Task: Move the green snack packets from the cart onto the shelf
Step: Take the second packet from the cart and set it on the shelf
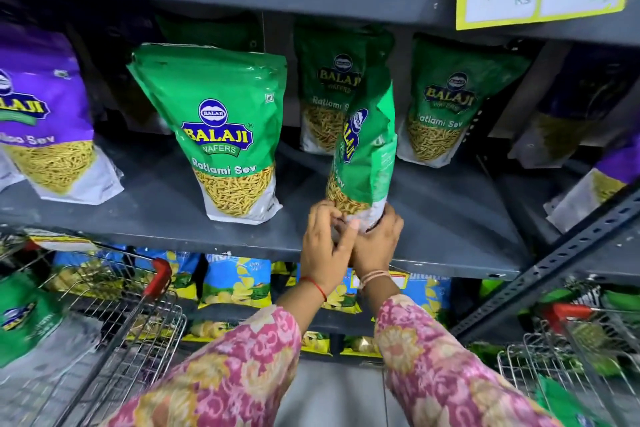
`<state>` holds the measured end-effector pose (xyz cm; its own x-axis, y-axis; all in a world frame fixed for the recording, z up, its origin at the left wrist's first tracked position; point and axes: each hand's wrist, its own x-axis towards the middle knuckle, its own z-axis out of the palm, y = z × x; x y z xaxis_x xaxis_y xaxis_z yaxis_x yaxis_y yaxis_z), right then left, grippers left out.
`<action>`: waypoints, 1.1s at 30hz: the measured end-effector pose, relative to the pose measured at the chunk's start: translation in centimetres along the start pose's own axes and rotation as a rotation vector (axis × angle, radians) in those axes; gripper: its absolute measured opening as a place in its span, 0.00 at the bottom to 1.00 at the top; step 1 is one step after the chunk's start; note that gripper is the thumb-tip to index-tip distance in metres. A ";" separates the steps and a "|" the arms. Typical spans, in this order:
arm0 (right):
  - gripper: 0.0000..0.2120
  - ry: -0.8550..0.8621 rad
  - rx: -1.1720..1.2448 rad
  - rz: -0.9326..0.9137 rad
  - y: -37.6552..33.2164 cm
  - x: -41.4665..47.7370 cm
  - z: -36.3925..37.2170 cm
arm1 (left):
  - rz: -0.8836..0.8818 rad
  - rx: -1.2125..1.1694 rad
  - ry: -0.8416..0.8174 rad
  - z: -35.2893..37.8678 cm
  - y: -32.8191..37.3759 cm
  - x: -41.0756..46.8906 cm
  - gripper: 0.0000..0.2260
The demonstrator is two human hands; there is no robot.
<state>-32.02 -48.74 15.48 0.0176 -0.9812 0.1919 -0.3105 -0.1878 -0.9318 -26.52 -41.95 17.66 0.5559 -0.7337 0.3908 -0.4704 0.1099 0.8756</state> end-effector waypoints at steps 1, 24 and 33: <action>0.34 -0.016 0.062 0.011 0.1 0.2 -0.3 | -0.030 -0.033 0.023 -0.1 -0.2 0.3 0.20; 0.18 -0.580 0.136 0.197 0.2 5.6 -4.0 | -0.508 -0.183 -0.070 0.1 -5.9 4.2 0.26; 0.29 -0.104 -0.180 -0.223 3.9 -5.3 -3.0 | -0.342 0.003 0.149 -4.4 -5.1 -0.2 0.14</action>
<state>-36.20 -44.18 11.82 0.1986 -0.9174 0.3449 -0.4513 -0.3980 -0.7987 -21.24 -39.44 14.33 0.7749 -0.6218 0.1132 -0.2422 -0.1267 0.9619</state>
